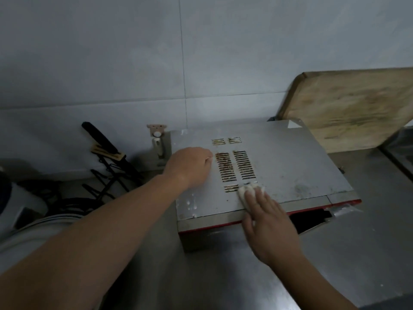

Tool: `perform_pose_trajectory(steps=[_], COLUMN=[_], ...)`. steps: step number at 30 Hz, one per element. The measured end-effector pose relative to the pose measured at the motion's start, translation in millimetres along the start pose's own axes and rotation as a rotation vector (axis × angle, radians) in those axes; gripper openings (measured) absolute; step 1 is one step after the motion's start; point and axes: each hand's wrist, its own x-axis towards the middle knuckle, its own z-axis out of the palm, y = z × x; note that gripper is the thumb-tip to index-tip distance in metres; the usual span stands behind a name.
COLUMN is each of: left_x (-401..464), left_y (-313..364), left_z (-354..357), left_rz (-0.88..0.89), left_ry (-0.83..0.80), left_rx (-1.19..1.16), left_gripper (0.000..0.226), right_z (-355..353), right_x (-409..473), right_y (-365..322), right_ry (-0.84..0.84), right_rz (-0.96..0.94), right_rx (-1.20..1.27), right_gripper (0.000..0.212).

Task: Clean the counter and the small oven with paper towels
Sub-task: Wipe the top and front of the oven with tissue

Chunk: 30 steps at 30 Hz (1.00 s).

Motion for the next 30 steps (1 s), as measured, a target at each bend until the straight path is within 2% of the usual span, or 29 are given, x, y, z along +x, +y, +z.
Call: perform_pose_trajectory(steps=[6,11,15,19,22,26,30], left_x=[-28.8,-46.7,-57.1,-63.9,-69.1,-72.7,-77.8], left_y=[-27.9,-15.9,-3.7,1.4,-5.3,-17.2,-10.4], left_z=[10.1,18.8,24.6,22.2,15.8,22.6,31.0], left_rz=[-0.068,-0.047,-0.068,-0.118,-0.182,-0.264,-0.289], left_ry=[0.236,0.403,0.36,0.357,0.395,0.383,0.407], left_rx=[-0.15,-0.163,-0.122,-0.156,-0.202,-0.192,-0.244], left_gripper=[0.034,0.037,0.043,0.047,0.046,0.048,0.049], right_z=[10.0,16.0,18.6,16.0,1.6,-1.5,-5.3], right_x=[-1.0,1.6,23.7,48.4,51.3,46.0,35.1], right_y=[-12.0,-68.6,-100.6,-95.5,-70.3,-39.2,-61.0], right_ry=[-0.026,-0.038,-0.078,-0.121,-0.173,-0.184,-0.09], right_rz=[0.049,-0.199,-0.365,-0.494,-0.494,-0.412,-0.534], right_rx=[-0.026,0.026,0.124,0.229,0.375,0.245,0.175], right_gripper=[0.07,0.07,0.06,0.051,0.061,0.07,0.071])
